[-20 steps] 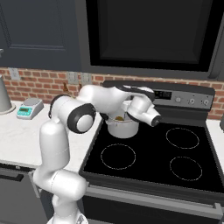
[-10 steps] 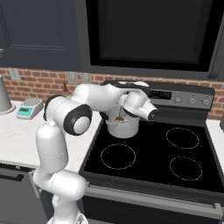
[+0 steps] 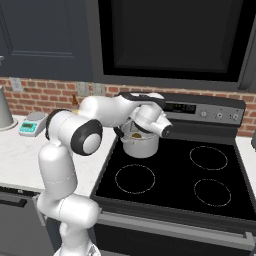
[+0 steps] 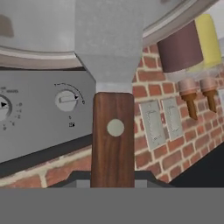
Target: Put the lime and avocado in the pot. Retrieve the spatula and lightly stir the vegetables in the pot.
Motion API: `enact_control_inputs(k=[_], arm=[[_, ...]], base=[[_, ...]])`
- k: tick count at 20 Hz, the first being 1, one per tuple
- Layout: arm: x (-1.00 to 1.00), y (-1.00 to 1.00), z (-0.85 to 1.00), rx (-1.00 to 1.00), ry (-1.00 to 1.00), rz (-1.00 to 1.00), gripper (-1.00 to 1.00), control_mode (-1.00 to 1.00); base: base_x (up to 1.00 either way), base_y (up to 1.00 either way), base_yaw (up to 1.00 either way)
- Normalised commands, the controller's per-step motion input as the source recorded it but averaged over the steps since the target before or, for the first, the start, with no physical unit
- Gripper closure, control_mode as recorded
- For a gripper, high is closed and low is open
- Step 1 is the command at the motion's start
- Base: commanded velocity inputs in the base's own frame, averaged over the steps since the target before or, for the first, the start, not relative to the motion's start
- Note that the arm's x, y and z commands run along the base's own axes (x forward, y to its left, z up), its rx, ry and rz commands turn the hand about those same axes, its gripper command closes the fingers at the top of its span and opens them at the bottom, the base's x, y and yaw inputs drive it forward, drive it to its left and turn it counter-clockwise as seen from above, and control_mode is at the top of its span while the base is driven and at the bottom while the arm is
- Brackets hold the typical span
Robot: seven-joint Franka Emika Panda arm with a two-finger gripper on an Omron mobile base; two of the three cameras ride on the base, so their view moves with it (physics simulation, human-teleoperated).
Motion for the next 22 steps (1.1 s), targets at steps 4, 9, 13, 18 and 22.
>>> enact_control_inputs(k=[4, 9, 13, 18, 22], arm=[[0.03, 0.00, -0.08, 0.00, 0.00, 0.00, 1.00, -1.00], [0.02, 0.00, -0.22, 0.00, 0.00, 0.00, 1.00, -1.00], [0.01, 0.00, -0.26, -0.01, 0.00, 0.00, 1.00, -1.00], [0.00, 0.00, -0.21, 0.00, 0.00, 0.01, 1.00, -1.00], [0.01, 0.00, -0.23, 0.00, 0.00, 0.02, 1.00, -1.00]], base=[[0.00, 0.00, 0.00], [0.00, 0.00, 0.00], [0.00, 0.00, 0.00], [0.00, 0.00, 0.00], [0.00, 0.00, 0.00]])
